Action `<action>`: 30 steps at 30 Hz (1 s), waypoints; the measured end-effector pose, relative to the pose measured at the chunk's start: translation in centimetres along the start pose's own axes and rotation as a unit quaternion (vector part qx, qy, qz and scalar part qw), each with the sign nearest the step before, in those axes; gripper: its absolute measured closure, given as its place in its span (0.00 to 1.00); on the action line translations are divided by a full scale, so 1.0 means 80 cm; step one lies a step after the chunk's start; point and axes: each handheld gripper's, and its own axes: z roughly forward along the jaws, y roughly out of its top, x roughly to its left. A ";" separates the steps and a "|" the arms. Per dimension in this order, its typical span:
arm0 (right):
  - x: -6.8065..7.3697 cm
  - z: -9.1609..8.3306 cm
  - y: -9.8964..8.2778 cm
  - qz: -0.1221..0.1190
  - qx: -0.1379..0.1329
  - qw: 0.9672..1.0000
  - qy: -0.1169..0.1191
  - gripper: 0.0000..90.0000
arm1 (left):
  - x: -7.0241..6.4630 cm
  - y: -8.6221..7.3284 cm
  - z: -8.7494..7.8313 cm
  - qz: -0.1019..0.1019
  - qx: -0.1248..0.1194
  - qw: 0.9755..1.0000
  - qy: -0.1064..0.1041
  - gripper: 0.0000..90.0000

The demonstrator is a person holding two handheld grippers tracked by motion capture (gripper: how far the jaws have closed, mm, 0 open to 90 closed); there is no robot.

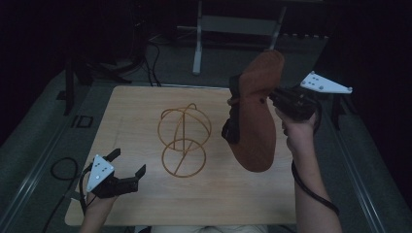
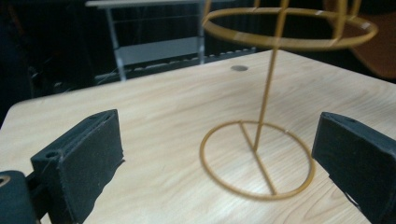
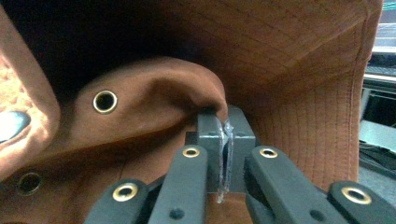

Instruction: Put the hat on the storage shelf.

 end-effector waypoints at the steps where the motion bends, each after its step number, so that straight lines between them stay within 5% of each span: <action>1: 0.000 0.000 0.000 0.000 0.000 1.000 0.000 0.98 | 0.000 0.000 0.000 0.000 0.000 1.000 0.000 0.03; 3: 0.003 0.012 0.007 0.003 -0.003 1.000 0.006 0.98 | 0.005 -0.020 -0.008 -0.022 -0.012 1.000 0.019 0.03; 11: 0.024 0.063 0.016 -0.010 0.019 0.999 0.033 0.98 | -0.001 -0.030 -0.023 -0.014 -0.016 0.999 0.026 0.03; 20: 0.054 0.125 0.012 0.002 0.053 0.995 0.081 0.97 | 0.002 -0.042 -0.017 -0.025 -0.002 0.999 0.026 0.03; 23: 0.070 0.153 0.006 0.000 0.082 0.992 0.097 0.97 | -0.001 -0.043 -0.015 -0.015 -0.001 1.000 0.023 0.03; 30: 0.093 0.192 -0.018 -0.003 0.134 0.984 0.117 0.97 | 0.007 -0.049 -0.017 -0.034 0.000 0.999 0.029 0.03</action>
